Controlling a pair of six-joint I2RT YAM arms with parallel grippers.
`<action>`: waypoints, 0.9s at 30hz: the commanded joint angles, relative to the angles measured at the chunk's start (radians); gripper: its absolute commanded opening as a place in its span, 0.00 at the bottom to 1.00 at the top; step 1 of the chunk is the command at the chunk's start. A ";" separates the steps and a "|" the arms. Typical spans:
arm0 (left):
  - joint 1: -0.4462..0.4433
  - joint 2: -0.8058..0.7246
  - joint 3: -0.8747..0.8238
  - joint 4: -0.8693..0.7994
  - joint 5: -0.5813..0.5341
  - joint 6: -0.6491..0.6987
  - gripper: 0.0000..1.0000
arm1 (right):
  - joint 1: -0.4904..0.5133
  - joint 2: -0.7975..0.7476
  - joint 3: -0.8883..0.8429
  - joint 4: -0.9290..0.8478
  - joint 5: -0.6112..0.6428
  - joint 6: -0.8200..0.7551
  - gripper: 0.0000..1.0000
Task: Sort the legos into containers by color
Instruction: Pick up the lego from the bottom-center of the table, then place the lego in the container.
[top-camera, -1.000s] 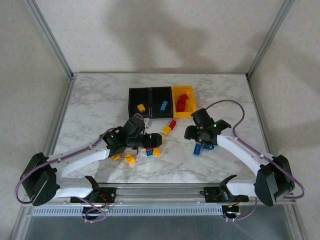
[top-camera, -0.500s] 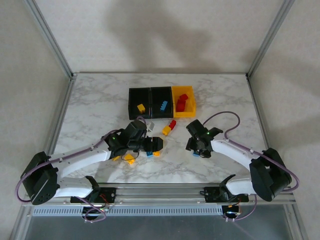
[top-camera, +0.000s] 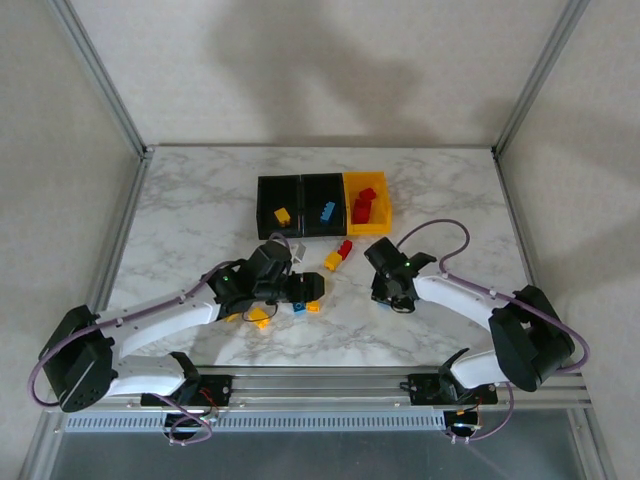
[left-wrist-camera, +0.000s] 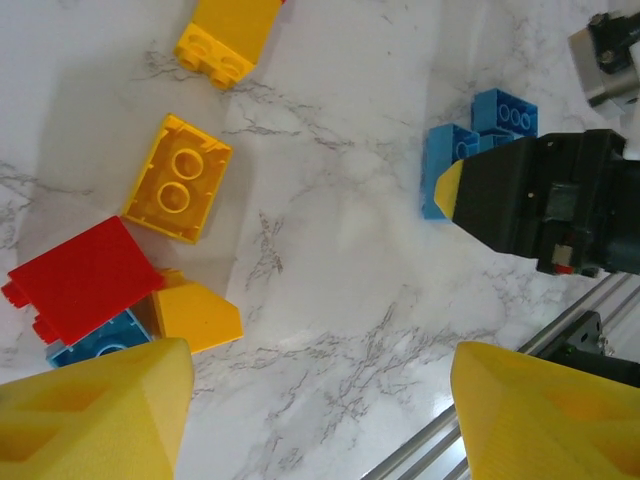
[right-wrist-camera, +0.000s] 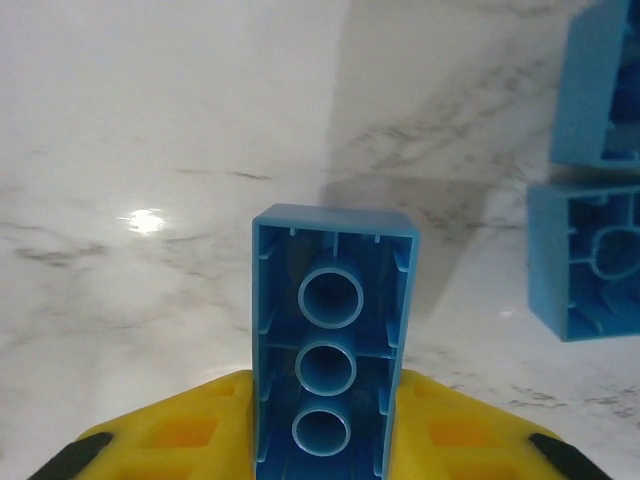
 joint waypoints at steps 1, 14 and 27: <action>0.038 -0.071 -0.034 0.034 -0.063 -0.069 0.69 | 0.032 0.018 0.124 -0.013 0.020 -0.049 0.28; 0.252 -0.288 -0.100 -0.046 -0.074 -0.148 0.70 | 0.044 0.419 0.739 -0.024 -0.001 -0.265 0.29; 0.279 -0.342 -0.118 -0.094 -0.092 -0.156 0.70 | -0.046 0.830 1.229 -0.119 -0.059 -0.312 0.31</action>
